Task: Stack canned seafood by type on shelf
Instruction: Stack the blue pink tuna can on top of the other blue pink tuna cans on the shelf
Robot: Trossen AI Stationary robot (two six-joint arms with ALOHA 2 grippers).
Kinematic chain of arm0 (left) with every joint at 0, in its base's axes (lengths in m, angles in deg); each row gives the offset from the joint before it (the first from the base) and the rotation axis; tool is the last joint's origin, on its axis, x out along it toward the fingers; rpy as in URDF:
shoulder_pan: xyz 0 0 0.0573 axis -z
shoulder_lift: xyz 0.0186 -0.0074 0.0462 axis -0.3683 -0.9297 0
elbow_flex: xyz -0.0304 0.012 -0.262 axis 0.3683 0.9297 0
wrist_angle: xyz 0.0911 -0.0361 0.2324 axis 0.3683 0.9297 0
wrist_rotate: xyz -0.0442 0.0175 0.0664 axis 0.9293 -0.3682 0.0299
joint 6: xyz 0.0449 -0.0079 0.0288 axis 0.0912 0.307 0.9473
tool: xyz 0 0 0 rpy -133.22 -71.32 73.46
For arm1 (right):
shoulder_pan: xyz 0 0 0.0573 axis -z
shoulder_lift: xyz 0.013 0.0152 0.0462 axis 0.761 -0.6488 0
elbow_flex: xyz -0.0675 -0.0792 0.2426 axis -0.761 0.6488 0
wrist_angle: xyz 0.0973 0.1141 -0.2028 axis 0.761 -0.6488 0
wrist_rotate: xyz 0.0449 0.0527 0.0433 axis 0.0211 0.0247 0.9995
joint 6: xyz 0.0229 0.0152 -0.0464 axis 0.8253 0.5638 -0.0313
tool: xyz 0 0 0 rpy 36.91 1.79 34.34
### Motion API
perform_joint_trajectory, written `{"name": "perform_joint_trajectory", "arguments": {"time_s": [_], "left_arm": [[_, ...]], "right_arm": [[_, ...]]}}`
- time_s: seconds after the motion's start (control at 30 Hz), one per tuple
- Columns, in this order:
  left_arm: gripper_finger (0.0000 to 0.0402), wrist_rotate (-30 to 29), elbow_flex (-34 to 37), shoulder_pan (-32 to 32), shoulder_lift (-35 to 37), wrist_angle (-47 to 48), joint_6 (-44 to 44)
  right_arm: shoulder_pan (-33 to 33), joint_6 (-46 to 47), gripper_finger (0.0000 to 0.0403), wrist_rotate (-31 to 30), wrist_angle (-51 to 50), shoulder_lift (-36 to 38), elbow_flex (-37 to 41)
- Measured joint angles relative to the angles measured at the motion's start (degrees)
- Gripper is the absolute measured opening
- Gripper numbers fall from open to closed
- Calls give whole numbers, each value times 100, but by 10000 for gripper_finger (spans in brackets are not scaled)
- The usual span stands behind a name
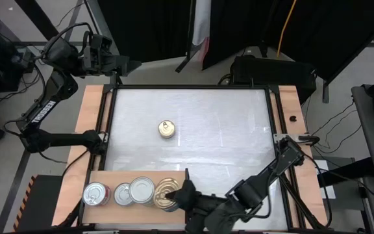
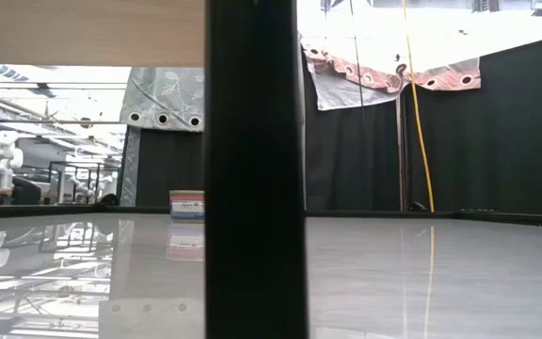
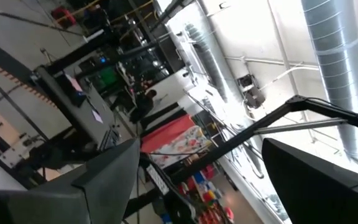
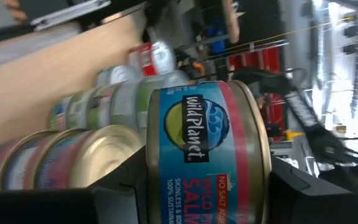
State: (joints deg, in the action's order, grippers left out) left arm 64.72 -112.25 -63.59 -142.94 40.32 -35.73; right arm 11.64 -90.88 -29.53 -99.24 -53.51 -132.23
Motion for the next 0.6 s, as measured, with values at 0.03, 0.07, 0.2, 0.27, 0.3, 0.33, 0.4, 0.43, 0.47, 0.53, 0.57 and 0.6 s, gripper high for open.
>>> {"name": "perform_joint_trajectory", "arguments": {"time_s": [0.03,0.07,0.2,0.27,0.3,0.33,0.4,0.43,0.47,0.53,0.57,0.6], "left_arm": [[338,-35,0,0,-1,0,55],[338,-60,0,0,-1,-1,88],[338,-213,0,0,2,-15,104],[338,-253,0,0,-1,-17,104],[338,-266,0,4,-1,-15,102],[338,-274,0,9,-1,-21,104],[338,-299,0,11,-1,-21,106],[338,-309,0,10,-1,-19,106],[338,-312,0,9,-1,-19,107],[338,-314,0,10,-1,-17,197],[338,-314,0,9,-1,-14,251],[338,-314,0,11,-1,-11,310]], "right_arm": [[16,16,181,26,-53,-59,0],[43,23,182,25,-68,-119,0],[129,33,182,-151,-338,-264,0],[161,43,182,-321,-451,-311,0],[173,67,183,-378,-543,-319,0],[186,117,183,-388,-626,-325,0],[194,327,183,-290,-739,-325,0],[192,424,183,-275,-783,-325,0],[190,509,183,-279,-803,-325,0],[187,676,185,-256,-826,-325,0],[187,792,186,-217,-827,-325,-2],[188,942,187,-189,-813,-325,-4]]}}
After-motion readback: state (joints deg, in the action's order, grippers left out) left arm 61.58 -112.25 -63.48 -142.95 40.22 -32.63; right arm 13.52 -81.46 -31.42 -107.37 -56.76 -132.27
